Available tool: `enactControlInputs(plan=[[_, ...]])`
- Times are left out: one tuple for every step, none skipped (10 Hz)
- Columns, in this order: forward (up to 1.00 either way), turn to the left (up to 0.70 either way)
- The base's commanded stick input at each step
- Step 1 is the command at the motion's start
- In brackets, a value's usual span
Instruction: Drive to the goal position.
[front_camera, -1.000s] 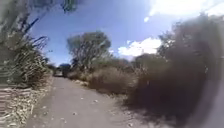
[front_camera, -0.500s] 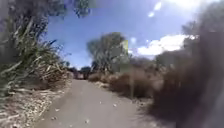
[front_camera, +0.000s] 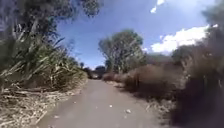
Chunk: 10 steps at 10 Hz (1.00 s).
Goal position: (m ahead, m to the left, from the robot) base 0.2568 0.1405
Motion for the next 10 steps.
enactControlInputs(plan=[[1.00, 0.00], [1.00, 0.00], [1.00, 0.00], [1.00, 0.00], [1.00, 0.00], [1.00, 0.00], [1.00, 0.00], [1.00, 0.00], [1.00, 0.00], [1.00, 0.00]])
